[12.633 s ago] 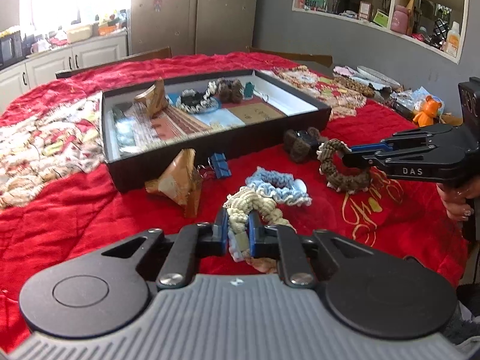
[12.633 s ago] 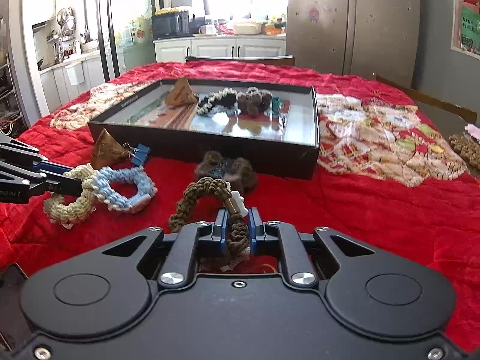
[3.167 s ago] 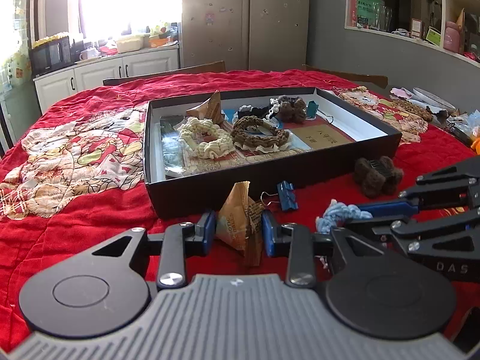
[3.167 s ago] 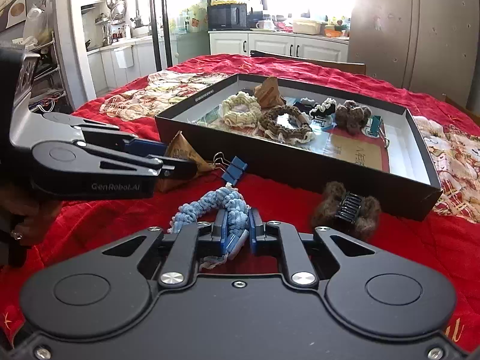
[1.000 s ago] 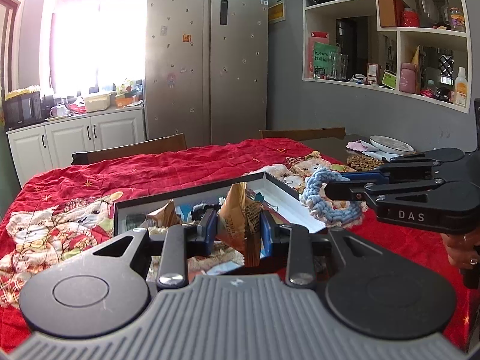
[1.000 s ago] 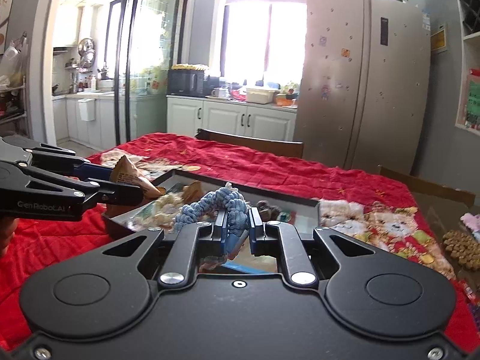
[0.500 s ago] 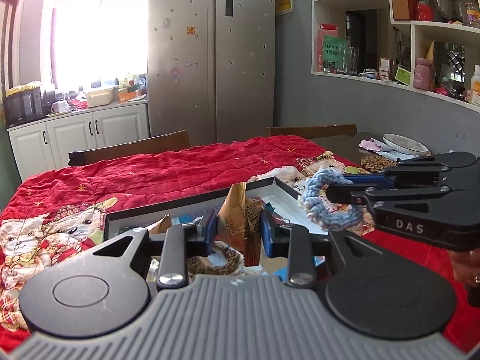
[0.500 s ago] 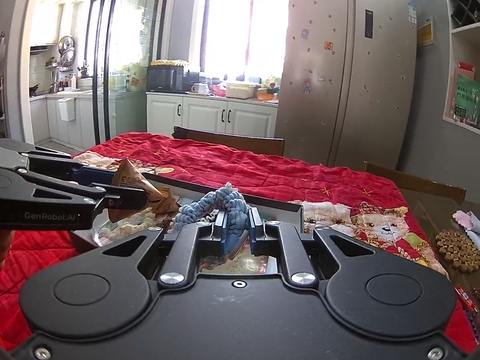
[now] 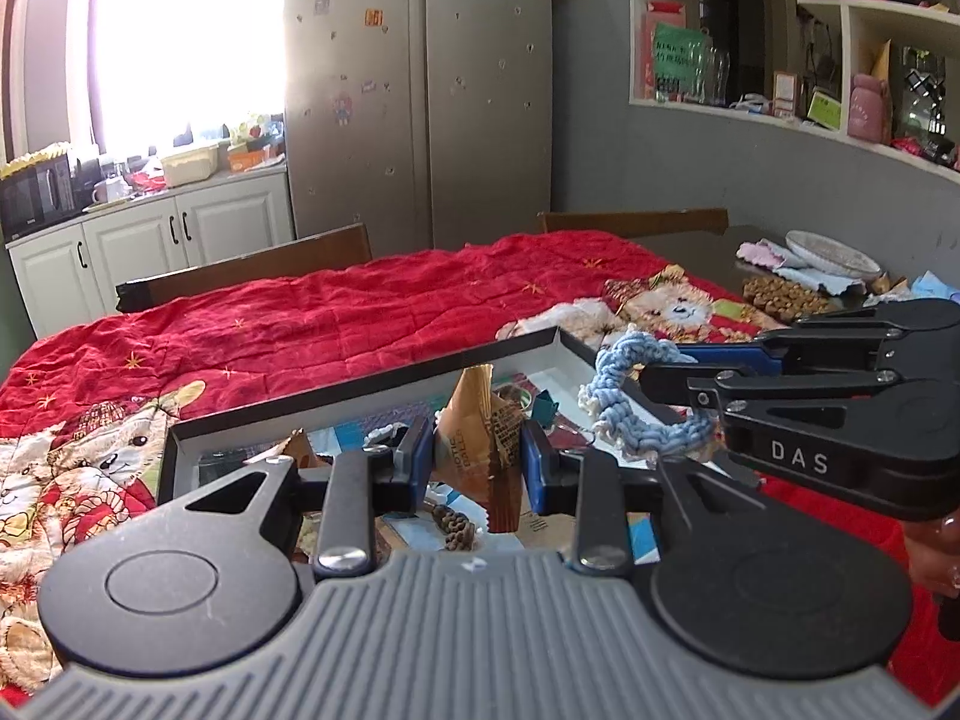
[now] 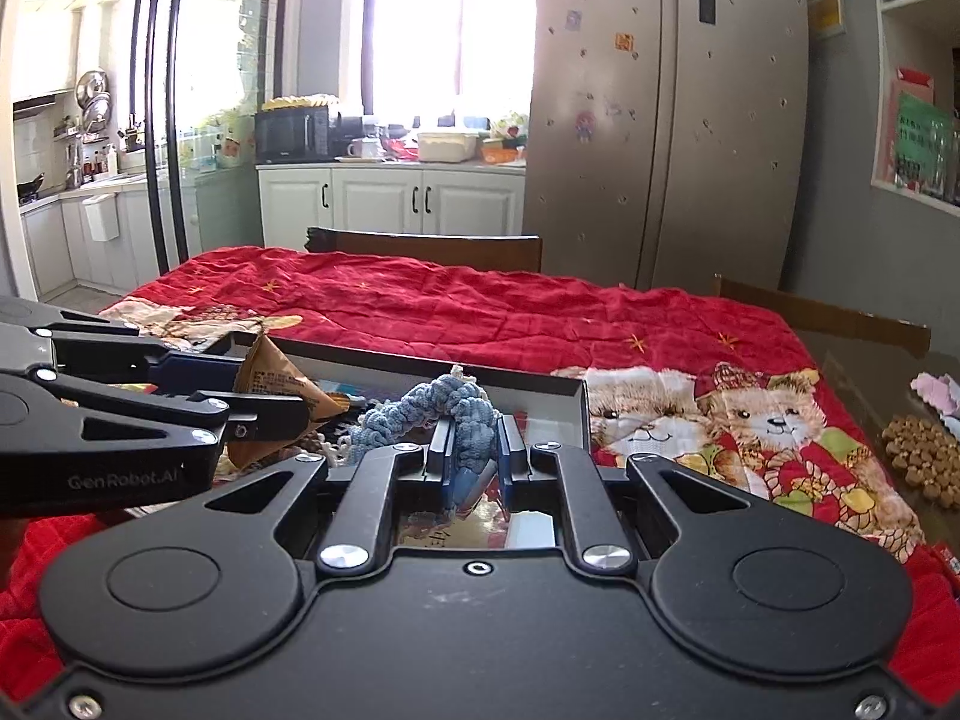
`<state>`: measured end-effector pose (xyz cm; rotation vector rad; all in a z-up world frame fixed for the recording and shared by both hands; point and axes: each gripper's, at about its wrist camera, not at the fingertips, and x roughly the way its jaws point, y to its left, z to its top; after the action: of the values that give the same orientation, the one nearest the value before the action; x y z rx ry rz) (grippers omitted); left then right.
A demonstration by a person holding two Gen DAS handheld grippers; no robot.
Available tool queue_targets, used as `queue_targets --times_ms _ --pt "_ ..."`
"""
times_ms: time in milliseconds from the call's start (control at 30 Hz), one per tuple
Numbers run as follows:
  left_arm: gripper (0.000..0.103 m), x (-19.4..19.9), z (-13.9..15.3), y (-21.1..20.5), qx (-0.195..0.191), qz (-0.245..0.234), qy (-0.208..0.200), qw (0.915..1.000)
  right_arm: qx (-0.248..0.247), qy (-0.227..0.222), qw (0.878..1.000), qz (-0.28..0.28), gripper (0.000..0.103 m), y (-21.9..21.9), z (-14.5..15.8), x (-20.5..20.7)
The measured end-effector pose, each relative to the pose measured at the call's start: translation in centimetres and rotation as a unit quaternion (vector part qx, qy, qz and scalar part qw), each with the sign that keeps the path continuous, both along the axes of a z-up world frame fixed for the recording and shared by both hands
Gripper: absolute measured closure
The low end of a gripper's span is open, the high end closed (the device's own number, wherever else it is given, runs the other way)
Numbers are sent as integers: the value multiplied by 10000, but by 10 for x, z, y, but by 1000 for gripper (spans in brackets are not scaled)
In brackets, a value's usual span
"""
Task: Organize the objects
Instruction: 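Carry the blue rope ring and paper triangle over the black box, then lower both held items into the box and open both grippers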
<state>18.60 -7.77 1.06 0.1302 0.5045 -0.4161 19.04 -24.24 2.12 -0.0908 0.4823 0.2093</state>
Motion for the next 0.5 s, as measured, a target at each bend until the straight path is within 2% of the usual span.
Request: queue_targets --times_ms 500 --pt "69 25 -20 -9 159 58 295 9994 64 347 9993 -148 89 -9 -25 28"
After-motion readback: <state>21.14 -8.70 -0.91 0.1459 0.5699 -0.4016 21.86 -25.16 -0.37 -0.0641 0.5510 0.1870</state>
